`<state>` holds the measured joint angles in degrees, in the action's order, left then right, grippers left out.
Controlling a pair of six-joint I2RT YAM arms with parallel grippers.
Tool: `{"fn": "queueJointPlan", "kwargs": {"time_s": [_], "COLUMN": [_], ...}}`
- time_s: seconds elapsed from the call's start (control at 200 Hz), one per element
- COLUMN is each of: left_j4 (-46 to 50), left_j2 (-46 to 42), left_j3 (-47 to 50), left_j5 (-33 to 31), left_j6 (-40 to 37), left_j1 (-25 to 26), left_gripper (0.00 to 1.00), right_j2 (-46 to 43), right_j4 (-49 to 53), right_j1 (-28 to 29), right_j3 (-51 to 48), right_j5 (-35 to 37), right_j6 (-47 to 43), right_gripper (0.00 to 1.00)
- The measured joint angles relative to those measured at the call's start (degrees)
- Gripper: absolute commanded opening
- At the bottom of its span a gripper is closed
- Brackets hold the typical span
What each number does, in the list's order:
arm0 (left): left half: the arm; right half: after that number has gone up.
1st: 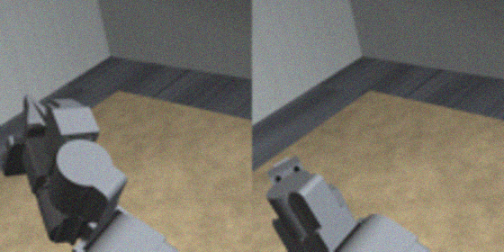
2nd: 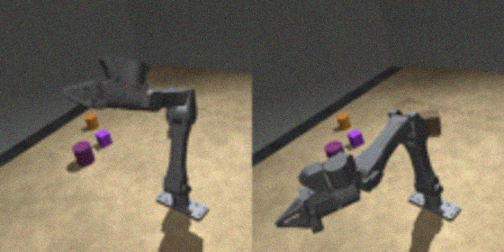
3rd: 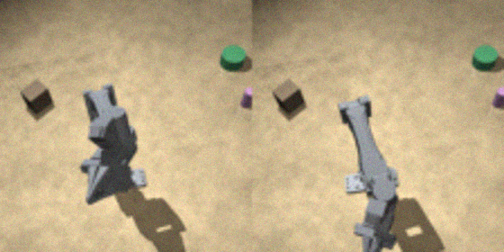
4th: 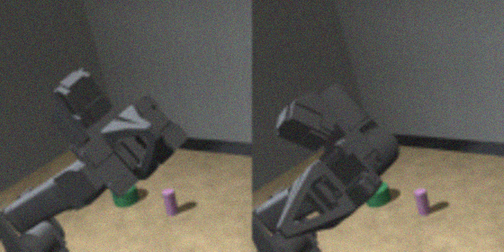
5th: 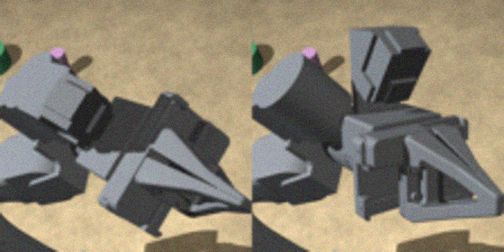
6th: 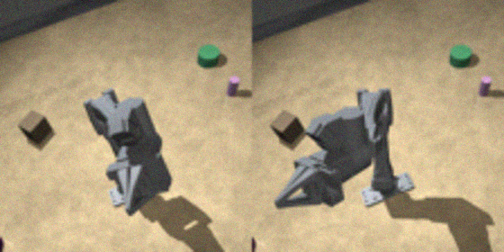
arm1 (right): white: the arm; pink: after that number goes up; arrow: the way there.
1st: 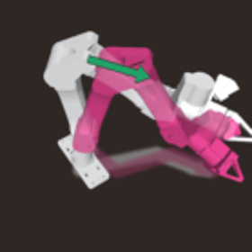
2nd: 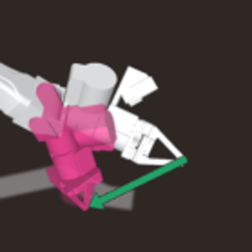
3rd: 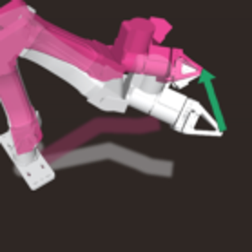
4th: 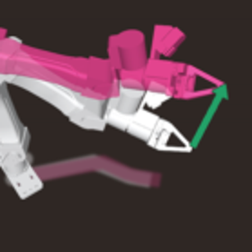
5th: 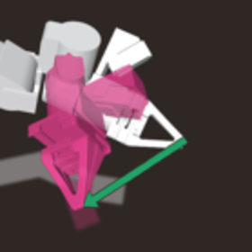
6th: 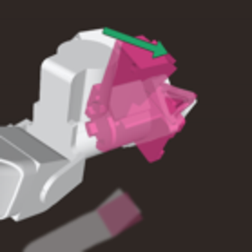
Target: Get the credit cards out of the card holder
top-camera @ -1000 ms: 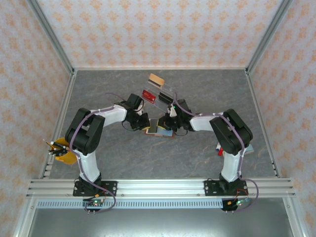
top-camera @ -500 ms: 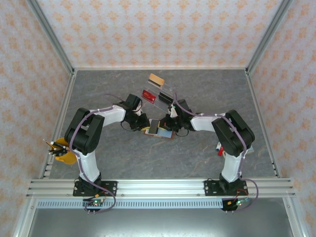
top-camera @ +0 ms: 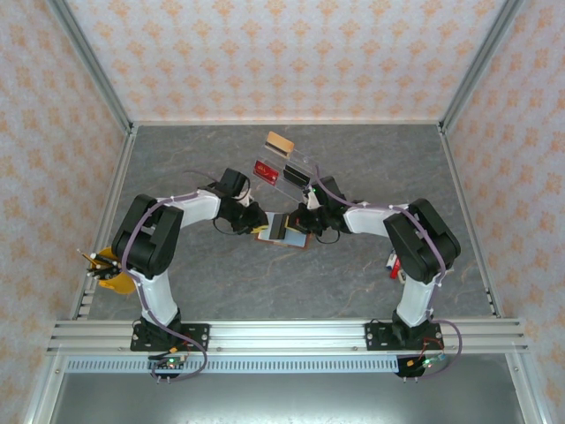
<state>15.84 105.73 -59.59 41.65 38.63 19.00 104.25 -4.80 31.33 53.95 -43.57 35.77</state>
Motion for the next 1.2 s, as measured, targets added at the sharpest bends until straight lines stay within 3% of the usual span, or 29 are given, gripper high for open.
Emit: {"fn": "queueJointPlan", "kwargs": {"time_s": [0.41,0.631,0.851,1.026,1.201], "left_j4": [-2.4,-2.8,-4.0,-4.8,-4.8], "left_j2": [1.0,2.7,2.8,2.8,2.8], "left_j3": [-0.3,-0.8,-0.2,0.1,0.1], "left_j5": [1.0,1.5,1.7,1.9,1.9], "left_j6": [0.6,1.0,2.0,2.1,2.1], "left_j1": [0.0,0.0,0.0,0.0,0.0], "left_gripper": [0.10,0.08,0.08,0.07,0.07], "right_j2": [1.6,2.4,3.2,4.8,5.0], "right_j4": [-0.8,-1.8,-4.0,-6.4,-7.6], "right_j1": [0.0,0.0,0.0,0.0,-0.1], "right_j3": [0.3,0.4,0.4,0.4,0.4], "right_j5": [-0.2,-1.0,-1.9,-2.4,-2.3], "right_j6": [0.7,1.9,3.7,6.1,7.7], "right_gripper": [0.00,0.13,0.17,0.16,0.05]}}
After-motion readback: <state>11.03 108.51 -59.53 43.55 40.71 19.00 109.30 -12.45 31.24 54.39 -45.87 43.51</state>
